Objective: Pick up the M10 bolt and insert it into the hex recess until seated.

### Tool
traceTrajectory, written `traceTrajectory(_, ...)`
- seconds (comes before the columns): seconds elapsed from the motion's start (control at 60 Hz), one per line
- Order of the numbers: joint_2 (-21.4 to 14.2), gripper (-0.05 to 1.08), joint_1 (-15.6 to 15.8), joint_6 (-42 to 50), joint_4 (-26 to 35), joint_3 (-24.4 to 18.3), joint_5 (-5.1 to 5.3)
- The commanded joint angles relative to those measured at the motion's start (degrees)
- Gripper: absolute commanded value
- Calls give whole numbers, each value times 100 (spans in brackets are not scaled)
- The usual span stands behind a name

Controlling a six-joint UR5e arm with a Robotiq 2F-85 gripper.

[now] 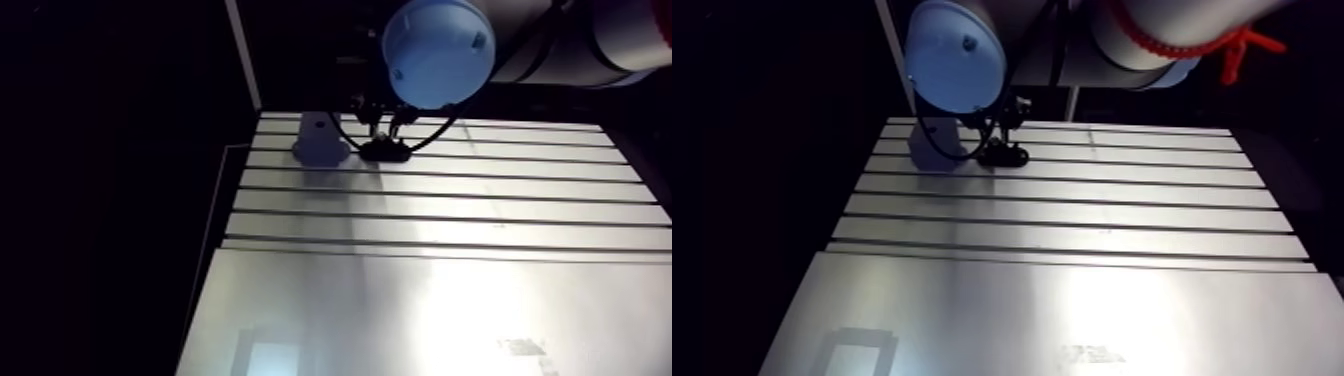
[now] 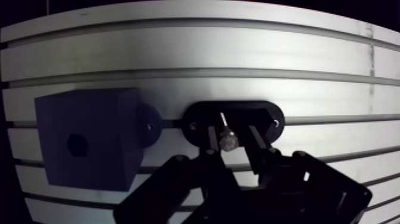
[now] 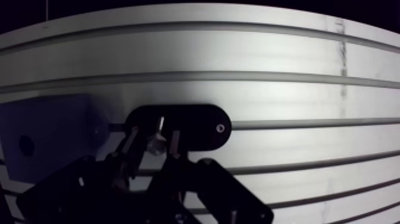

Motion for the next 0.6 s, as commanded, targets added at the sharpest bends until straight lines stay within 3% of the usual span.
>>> traceTrajectory(0.017,4,62,-1,0,0,1,8)
traceTrajectory(0.6,-13,62,-10,0,9,36,25)
